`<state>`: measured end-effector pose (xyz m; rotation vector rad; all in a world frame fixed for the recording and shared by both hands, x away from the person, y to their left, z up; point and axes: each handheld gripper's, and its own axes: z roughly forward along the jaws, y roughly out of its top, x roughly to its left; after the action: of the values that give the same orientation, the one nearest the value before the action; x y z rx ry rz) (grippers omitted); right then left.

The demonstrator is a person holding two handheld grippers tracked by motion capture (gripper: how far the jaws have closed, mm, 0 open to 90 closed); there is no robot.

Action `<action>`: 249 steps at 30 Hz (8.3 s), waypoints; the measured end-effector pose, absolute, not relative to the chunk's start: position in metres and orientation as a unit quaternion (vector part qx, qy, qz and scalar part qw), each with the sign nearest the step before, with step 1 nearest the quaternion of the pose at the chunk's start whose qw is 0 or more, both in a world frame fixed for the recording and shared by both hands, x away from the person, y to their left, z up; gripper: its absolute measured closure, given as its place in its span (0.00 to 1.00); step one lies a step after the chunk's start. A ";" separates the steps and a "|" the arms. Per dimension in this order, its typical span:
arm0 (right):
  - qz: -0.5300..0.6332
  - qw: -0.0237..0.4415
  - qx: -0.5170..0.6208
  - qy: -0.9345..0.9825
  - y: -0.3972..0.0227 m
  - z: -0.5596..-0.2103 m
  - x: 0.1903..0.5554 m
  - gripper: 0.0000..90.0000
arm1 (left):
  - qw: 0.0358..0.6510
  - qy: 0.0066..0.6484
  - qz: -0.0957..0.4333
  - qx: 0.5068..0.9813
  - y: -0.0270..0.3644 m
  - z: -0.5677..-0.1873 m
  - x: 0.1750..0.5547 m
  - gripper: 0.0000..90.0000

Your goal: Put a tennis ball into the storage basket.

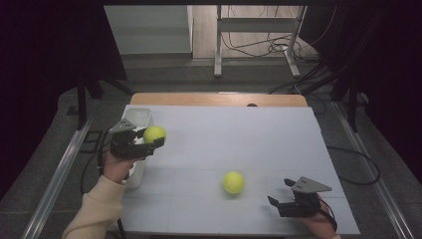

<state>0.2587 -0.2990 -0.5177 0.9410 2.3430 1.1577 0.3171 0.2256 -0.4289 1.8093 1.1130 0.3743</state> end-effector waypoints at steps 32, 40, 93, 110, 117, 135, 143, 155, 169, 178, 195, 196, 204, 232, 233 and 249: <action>0.412 0.180 0.334 0.828 -0.299 -0.517 0.259 0.14 | 0.451 0.496 0.184 0.718 0.265 -0.427 0.317 0.30; 0.412 0.179 0.334 0.828 -0.299 -0.518 0.259 0.14 | 0.445 0.512 0.190 0.710 0.276 -0.429 0.321 0.30; 0.410 0.181 0.336 0.829 -0.300 -0.517 0.260 0.14 | 0.447 0.520 0.154 0.711 0.277 -0.432 0.328 0.16; 0.414 0.181 0.335 0.827 -0.300 -0.517 0.260 0.14 | 0.492 0.452 0.131 0.732 0.237 -0.429 0.306 0.16; 0.416 0.185 0.335 0.825 -0.301 -0.516 0.260 0.14 | 0.502 0.425 0.120 0.743 0.219 -0.431 0.302 0.16; 0.419 0.184 0.335 0.824 -0.301 -0.516 0.261 0.14 | 0.494 0.381 0.083 0.777 0.167 -0.445 0.305 0.16; 0.419 0.184 0.336 0.823 -0.301 -0.515 0.261 0.14 | 0.491 0.365 0.072 0.788 0.148 -0.446 0.306 0.15; 0.420 0.184 0.334 0.823 -0.301 -0.516 0.261 0.14 | 0.481 0.346 0.058 0.804 0.123 -0.453 0.310 0.15; 0.422 0.185 0.333 0.823 -0.300 -0.516 0.262 0.14 | 0.482 0.325 0.038 0.813 0.100 -0.456 0.310 0.16; 0.422 0.183 0.333 0.823 -0.300 -0.516 0.263 0.14 | 0.481 0.309 0.024 0.820 0.085 -0.459 0.311 0.16; 0.425 0.183 0.332 0.822 -0.301 -0.515 0.262 0.14 | 0.471 0.281 0.007 0.836 0.057 -0.465 0.311 0.15; 0.425 0.183 0.332 0.822 -0.301 -0.515 0.262 0.14 | 0.471 0.280 0.006 0.837 0.054 -0.465 0.311 0.15; 0.426 0.183 0.331 0.822 -0.301 -0.515 0.262 0.14 | 0.459 0.270 -0.003 0.846 0.039 -0.471 0.313 0.15; 0.424 0.183 0.329 0.824 -0.300 -0.515 0.262 0.14 | 0.385 0.267 -0.021 0.883 0.000 -0.505 0.320 0.13; 0.424 0.183 0.329 0.824 -0.300 -0.515 0.262 0.14 | 0.384 0.265 -0.021 0.884 -0.001 -0.506 0.320 0.13; 0.424 0.183 0.329 0.824 -0.301 -0.515 0.262 0.14 | 0.377 0.257 -0.009 0.890 -0.002 -0.509 0.319 0.30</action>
<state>0.2618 -0.3008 -0.5150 0.9274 2.3235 1.1973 0.3190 -0.0024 -0.5085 2.2762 0.6566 -0.0218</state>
